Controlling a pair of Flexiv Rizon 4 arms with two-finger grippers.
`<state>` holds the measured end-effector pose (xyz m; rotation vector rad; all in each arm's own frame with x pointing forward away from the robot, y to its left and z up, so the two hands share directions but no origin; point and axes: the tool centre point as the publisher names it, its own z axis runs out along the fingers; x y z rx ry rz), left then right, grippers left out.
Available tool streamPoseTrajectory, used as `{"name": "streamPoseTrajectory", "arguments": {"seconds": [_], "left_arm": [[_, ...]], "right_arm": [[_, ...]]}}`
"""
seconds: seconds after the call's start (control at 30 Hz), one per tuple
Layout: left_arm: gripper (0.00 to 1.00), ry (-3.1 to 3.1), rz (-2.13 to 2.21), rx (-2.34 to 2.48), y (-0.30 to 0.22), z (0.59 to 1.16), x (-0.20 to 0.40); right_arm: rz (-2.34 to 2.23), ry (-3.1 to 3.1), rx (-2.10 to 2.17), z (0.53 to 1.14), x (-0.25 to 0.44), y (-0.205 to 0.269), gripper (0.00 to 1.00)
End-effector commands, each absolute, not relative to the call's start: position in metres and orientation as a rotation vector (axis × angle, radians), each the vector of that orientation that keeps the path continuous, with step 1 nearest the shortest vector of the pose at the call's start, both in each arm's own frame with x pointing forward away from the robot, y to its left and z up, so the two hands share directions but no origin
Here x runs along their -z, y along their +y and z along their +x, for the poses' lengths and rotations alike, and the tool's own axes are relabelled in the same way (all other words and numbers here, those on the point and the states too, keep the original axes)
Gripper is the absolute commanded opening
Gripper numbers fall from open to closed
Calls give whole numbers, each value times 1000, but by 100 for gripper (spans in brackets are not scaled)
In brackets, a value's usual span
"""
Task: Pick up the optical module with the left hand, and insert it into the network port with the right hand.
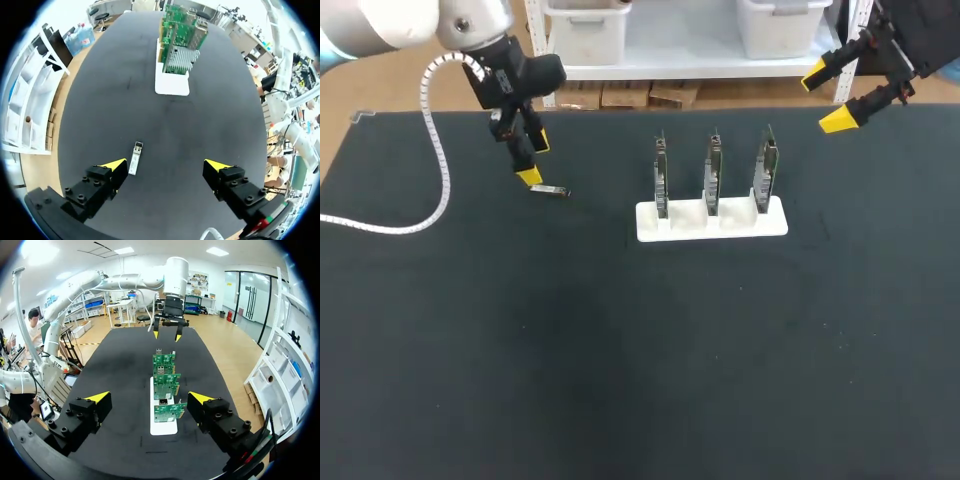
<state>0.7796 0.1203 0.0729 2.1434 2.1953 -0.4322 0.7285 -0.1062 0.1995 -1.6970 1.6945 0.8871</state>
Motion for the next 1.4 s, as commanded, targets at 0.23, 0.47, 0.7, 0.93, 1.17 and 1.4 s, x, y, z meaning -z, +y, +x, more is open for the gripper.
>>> {"name": "streamPoseTrajectory", "arguments": {"seconds": [0.23, 0.47, 0.7, 0.93, 1.17, 1.4], "left_arm": [[100, 2210, 2079, 226, 128, 749, -60], [100, 2229, 2031, 222, 132, 757, -43], [100, 2223, 2112, 164, 123, 776, -41], [100, 2209, 2152, 185, 122, 783, -39], [100, 2201, 2233, 289, 122, 782, -23], [100, 2202, 2262, 269, 118, 786, -15]], "right_arm": [[-1694, 1696, -882, 727, -200, -106, 100], [-1694, 1696, -882, 727, -200, -106, 100], [-1694, 1696, -882, 727, -200, -106, 100], [-1694, 1696, -882, 727, -200, -106, 100], [-1694, 1696, -882, 727, -200, -106, 100], [-1694, 1696, -882, 727, -200, -106, 100]]}}
